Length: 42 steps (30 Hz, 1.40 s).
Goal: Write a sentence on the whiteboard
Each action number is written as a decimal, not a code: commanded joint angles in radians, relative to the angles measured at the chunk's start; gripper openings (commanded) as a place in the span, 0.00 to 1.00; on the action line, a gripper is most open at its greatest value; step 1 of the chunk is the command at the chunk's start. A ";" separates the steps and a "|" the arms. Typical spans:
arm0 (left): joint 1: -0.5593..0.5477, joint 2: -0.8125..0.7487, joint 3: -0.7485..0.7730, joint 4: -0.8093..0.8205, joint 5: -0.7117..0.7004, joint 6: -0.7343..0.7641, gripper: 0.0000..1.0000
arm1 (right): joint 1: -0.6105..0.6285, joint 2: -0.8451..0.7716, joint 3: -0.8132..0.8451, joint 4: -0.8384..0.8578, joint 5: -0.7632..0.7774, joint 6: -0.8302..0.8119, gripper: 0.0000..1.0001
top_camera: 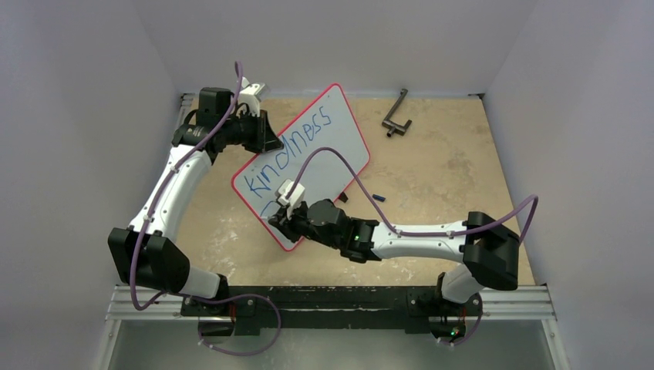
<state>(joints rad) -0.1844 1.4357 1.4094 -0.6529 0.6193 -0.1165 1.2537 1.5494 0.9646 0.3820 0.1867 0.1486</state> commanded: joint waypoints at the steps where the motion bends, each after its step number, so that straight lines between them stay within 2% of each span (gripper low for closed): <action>1: -0.015 -0.015 -0.010 -0.042 -0.021 0.026 0.00 | 0.001 0.005 -0.020 0.011 -0.006 0.004 0.00; 8: -0.015 -0.017 -0.012 -0.042 -0.021 0.026 0.00 | 0.001 -0.004 -0.060 -0.003 0.042 0.018 0.00; 14: -0.015 -0.018 -0.012 -0.041 -0.020 0.026 0.00 | 0.001 -0.011 -0.068 -0.051 0.144 0.051 0.00; 29: -0.015 -0.020 -0.013 -0.039 -0.016 0.025 0.00 | 0.000 -0.011 0.011 -0.117 0.327 0.002 0.00; 42: -0.015 -0.018 -0.009 -0.038 -0.013 0.023 0.00 | 0.000 -0.080 0.029 -0.159 0.322 -0.009 0.00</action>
<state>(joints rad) -0.1844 1.4357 1.4094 -0.6506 0.6205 -0.1143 1.2667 1.5314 0.9550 0.2333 0.4808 0.1463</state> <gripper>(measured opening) 0.071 0.092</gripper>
